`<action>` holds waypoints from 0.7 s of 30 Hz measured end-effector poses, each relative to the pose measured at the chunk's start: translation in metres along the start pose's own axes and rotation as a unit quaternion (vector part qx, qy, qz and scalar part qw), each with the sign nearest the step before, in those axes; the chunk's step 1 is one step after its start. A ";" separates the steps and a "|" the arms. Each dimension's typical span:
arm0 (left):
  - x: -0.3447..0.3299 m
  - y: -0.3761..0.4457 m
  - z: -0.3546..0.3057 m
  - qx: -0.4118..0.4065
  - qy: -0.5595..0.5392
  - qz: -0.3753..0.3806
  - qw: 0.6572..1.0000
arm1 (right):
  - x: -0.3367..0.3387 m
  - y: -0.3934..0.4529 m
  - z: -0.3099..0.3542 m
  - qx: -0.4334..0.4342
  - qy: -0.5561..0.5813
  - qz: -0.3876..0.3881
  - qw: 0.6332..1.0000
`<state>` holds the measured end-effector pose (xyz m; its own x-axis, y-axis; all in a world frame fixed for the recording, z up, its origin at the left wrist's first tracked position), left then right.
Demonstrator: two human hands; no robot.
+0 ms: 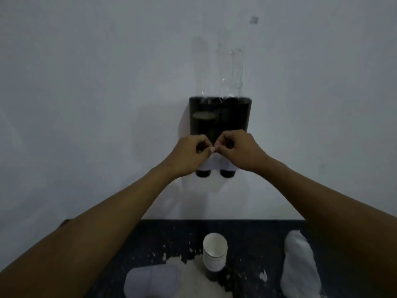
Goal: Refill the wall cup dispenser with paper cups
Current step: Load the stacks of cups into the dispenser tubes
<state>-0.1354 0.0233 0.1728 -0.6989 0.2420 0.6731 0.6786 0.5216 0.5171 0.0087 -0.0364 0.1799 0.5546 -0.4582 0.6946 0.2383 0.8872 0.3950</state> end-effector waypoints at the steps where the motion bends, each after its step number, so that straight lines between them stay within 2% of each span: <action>1: -0.012 -0.009 0.006 0.011 -0.009 0.010 1.000 | -0.012 -0.009 -0.008 -0.011 0.005 0.012 1.000; 9: -0.108 -0.095 0.055 0.129 -0.065 0.091 0.985 | -0.107 -0.086 -0.087 -0.105 0.028 0.109 0.988; 16: -0.151 -0.148 0.098 0.201 -0.130 0.160 0.958 | -0.150 -0.131 -0.144 -0.161 0.074 0.143 0.974; 21: -0.177 -0.163 0.124 0.239 -0.145 0.179 0.943 | -0.172 -0.144 -0.168 -0.190 0.070 0.225 0.953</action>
<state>-0.1504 -0.0028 -0.0962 -0.5235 0.6509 0.5498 0.7522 0.6561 -0.0605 0.0127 -0.0763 -0.0975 0.7636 -0.0388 0.6445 0.2079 0.9598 -0.1885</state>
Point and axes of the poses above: each hand's wrist, its own y-axis towards the middle knuckle, its own x-axis out of the back of the hand, z = x × y, the point moved 3 cm from there along y, towards the middle knuckle, and after that the axes turned 8 degrees about -x, right-handed, at the moved point
